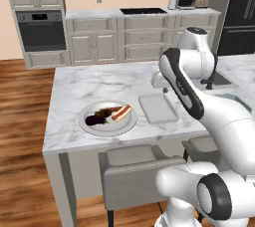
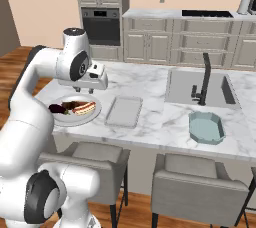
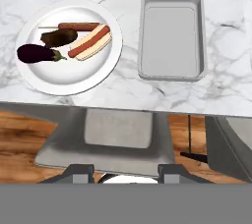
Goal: Place one cooked food and one vegetable from the large plate to each tupperware container.
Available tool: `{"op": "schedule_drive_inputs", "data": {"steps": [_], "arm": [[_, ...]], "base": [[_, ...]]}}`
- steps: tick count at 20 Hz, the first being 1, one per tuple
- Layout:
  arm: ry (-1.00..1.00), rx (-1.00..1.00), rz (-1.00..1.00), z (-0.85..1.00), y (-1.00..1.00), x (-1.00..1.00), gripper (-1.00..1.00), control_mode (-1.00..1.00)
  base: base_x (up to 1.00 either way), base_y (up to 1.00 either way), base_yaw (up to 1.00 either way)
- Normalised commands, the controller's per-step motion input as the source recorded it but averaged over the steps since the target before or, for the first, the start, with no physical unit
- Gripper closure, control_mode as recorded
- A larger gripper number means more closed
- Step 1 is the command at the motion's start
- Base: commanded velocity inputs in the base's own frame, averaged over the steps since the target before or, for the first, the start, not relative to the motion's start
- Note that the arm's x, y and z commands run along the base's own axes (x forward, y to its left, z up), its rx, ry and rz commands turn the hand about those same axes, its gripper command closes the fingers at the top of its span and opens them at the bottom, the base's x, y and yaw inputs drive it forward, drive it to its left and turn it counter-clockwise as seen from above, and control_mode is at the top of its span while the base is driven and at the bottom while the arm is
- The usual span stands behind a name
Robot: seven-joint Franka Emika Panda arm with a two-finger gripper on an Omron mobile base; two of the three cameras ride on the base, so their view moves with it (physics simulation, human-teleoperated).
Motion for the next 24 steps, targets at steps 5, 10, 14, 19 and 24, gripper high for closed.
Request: {"op": "schedule_drive_inputs", "data": {"steps": [5,10,14,19,24], "arm": [[0.01,-0.01,-0.13,-0.12,0.32,0.3,-1.0,-1.0],[0.16,0.0,-0.25,-0.27,0.41,0.93,-1.0,-1.0],[0.3,0.0,-0.27,-0.42,0.05,0.98,-1.0,-1.0],[0.12,0.01,-0.06,-0.37,0.27,0.59,-1.0,-1.0],[0.03,0.03,0.0,-0.52,0.27,0.31,-1.0,-1.0]], "base": [[0.0,0.0,0.0],[0.0,0.0,0.0],[0.0,0.0,0.0],[0.0,0.0,0.0],[0.0,0.0,0.0]]}}
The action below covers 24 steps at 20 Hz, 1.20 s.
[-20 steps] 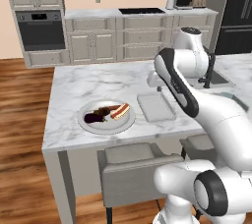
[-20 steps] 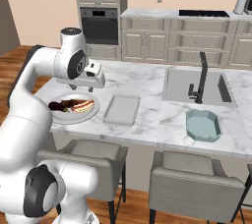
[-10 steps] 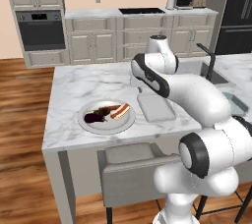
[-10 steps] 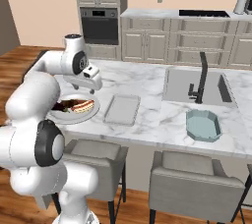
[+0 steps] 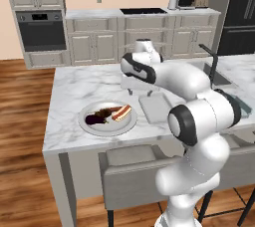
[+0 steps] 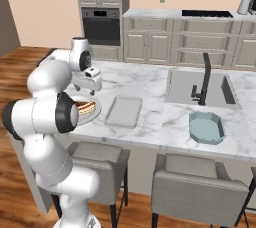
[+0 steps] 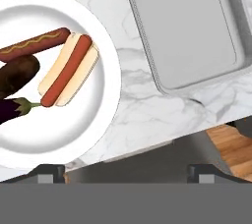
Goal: Place one cooked food and one vegetable from the large plate to each tupperware container.
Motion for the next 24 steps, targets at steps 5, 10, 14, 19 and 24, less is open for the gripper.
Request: {"op": "schedule_drive_inputs", "data": {"steps": [5,10,14,19,24], "arm": [[0.04,0.01,0.0,-0.55,0.4,0.29,-1.0,-1.0],[0.03,0.0,0.0,-0.43,0.36,0.47,-1.0,-1.0],[0.05,0.0,-0.01,-0.45,0.12,0.45,-1.0,-1.0],[0.08,0.0,-0.05,-0.43,0.0,0.25,-1.0,-1.0],[0.08,0.0,-0.02,-0.43,0.14,0.55,-1.0,-1.0]], "base": [[0.0,0.0,0.0],[0.0,0.0,0.0],[0.0,0.0,0.0],[0.0,0.0,0.0],[0.0,0.0,0.0]]}}
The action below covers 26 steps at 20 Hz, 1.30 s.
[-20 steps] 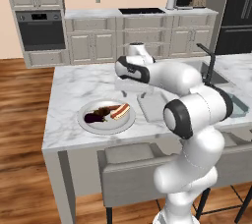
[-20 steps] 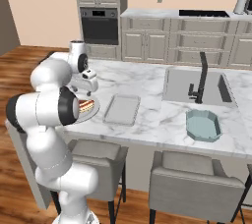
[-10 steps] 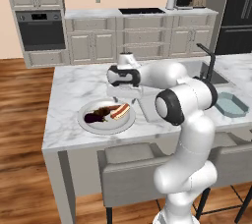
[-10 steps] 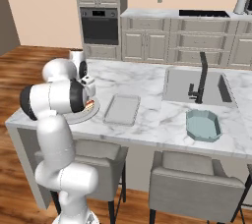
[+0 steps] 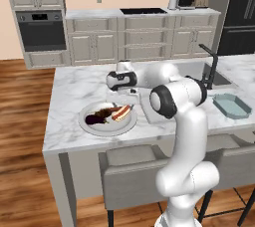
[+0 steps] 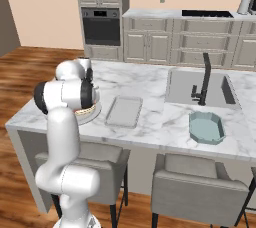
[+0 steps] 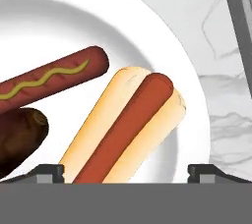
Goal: Place one cooked food and one vegetable from the large plate to each tupperware container.
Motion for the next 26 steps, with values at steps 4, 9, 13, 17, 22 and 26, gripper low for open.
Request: {"op": "schedule_drive_inputs", "data": {"steps": [4,9,13,17,22,26], "arm": [[0.05,0.0,-0.01,-0.45,0.07,0.1,-1.0,-1.0],[0.01,0.0,-0.04,-0.47,-0.01,-0.19,-1.0,-1.0],[0.0,0.0,-0.01,-0.19,0.0,-0.13,-1.0,-1.0],[0.0,0.02,-0.03,-0.14,0.0,-0.02,-1.0,-1.0],[0.0,0.02,-0.02,-0.17,0.0,0.0,1.0,-1.0],[0.0,0.01,-0.02,-0.09,0.0,0.0,1.0,-1.0]], "base": [[0.0,0.0,0.0],[0.0,0.0,0.0],[0.0,0.0,0.0],[0.0,0.0,0.0],[0.0,0.0,0.0],[0.0,0.0,0.0]]}}
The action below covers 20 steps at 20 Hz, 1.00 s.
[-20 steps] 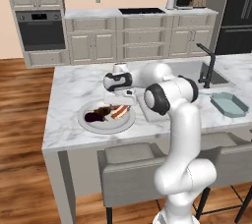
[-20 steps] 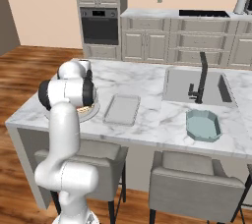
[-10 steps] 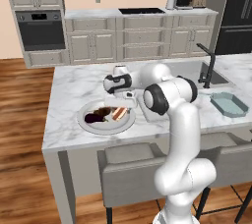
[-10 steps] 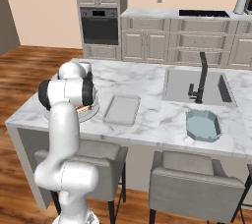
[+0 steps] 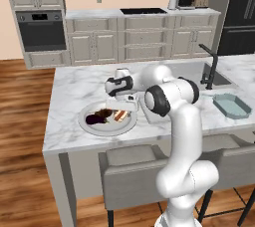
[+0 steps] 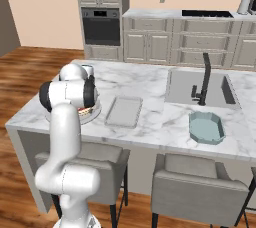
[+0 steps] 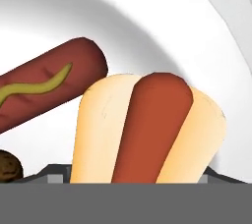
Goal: Place one cooked food and one vegetable from the large plate to each tupperware container.
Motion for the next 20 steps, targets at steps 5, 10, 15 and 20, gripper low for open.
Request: {"op": "schedule_drive_inputs", "data": {"steps": [5,10,15,20], "arm": [[-0.03,0.08,0.0,0.12,-0.28,-0.28,1.0,-1.0],[-0.02,0.01,0.33,0.96,-0.26,-0.27,1.0,-1.0],[0.31,-0.33,0.42,0.76,-0.15,-0.01,1.0,-1.0],[0.24,-0.05,0.39,0.46,-0.81,-0.04,1.0,-1.0]], "base": [[0.0,0.0,0.0],[0.0,0.0,0.0],[0.0,0.0,0.0],[0.0,0.0,0.0]]}}
